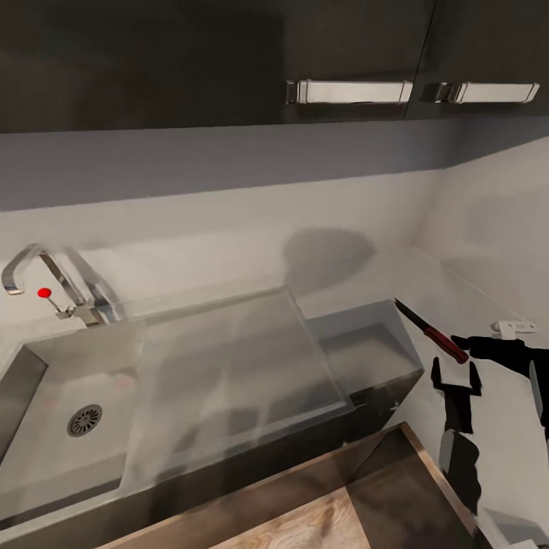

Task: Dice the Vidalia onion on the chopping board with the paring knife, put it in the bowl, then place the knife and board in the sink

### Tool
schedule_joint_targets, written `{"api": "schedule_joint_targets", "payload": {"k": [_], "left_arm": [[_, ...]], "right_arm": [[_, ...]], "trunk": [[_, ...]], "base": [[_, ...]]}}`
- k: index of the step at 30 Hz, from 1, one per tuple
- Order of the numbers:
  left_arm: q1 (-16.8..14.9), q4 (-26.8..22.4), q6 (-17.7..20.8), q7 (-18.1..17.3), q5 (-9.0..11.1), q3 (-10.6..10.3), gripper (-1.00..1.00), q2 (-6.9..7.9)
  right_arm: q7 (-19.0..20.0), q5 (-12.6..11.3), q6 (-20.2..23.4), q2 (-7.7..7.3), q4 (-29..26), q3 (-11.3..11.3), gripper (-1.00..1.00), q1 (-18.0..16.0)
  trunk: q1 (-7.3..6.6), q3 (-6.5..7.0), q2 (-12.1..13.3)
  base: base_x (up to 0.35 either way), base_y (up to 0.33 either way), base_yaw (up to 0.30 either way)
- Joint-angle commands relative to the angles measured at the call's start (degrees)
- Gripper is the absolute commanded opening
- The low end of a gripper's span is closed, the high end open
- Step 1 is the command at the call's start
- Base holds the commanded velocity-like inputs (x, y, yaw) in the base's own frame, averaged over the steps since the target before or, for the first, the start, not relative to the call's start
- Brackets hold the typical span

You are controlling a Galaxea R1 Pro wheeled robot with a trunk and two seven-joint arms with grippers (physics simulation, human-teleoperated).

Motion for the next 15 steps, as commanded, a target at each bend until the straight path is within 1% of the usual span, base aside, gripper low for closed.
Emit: {"api": "schedule_joint_targets", "payload": {"k": [1,8,15], "left_arm": [[-0.1,0.2,-0.1,-0.3,0.6,-0.5,1.0,-0.02],[-0.1,0.2,-0.1,-0.3,0.6,-0.5,1.0,-0.02],[-0.1,0.2,-0.1,-0.3,0.6,-0.5,1.0,-0.07]], "right_arm": [[0.5,0.6,0.1,0.03,-0.1,-0.2,1.0,-0.1],[0.5,0.6,0.1,0.05,0.0,-0.2,1.0,0.0],[0.5,0.6,0.1,0.12,0.0,-0.2,1.0,0.0]], "trunk": [[0.01,-0.06,-0.1],[0.01,-0.17,-0.1],[0.01,-0.68,-0.1]], "base": [[0.011,0.0,0.0],[0.002,0.0,0.0],[0.0,0.0,0.0]]}}
